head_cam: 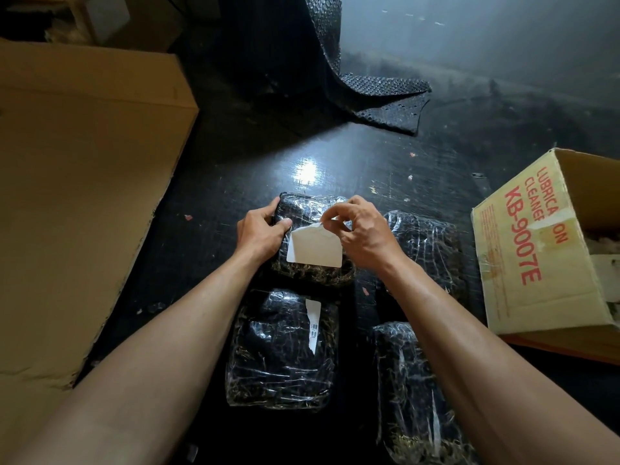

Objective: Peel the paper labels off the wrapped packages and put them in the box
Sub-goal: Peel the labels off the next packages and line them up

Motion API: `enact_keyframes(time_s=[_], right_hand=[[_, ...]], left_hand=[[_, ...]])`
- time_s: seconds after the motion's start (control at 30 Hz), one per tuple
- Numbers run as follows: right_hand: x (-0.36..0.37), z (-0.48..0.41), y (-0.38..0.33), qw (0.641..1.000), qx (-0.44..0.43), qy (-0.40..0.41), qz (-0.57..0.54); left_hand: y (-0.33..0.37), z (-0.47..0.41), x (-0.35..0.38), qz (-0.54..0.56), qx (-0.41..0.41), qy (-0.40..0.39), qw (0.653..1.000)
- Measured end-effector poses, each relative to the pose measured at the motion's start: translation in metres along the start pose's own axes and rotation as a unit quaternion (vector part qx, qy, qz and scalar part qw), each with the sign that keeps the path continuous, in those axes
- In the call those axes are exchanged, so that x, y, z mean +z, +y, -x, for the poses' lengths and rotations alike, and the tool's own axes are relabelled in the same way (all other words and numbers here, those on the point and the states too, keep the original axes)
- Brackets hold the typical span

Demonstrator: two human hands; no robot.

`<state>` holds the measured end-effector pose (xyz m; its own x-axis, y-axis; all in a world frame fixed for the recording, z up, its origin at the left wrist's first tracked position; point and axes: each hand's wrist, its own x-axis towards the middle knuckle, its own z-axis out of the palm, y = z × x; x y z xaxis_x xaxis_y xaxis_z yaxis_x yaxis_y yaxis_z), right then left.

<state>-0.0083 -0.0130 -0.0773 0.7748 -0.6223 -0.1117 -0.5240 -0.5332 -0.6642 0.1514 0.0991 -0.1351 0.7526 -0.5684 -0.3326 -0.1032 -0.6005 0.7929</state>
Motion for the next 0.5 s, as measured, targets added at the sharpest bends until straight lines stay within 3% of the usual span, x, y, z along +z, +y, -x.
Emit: enact_keyframes(time_s=[0.5], right_hand=[[-0.004, 0.025, -0.005, 0.999, -0.021, 0.024, 0.002]], left_hand=[[0.005, -0.002, 0.005, 0.000, -0.015, 0.009, 1.000]])
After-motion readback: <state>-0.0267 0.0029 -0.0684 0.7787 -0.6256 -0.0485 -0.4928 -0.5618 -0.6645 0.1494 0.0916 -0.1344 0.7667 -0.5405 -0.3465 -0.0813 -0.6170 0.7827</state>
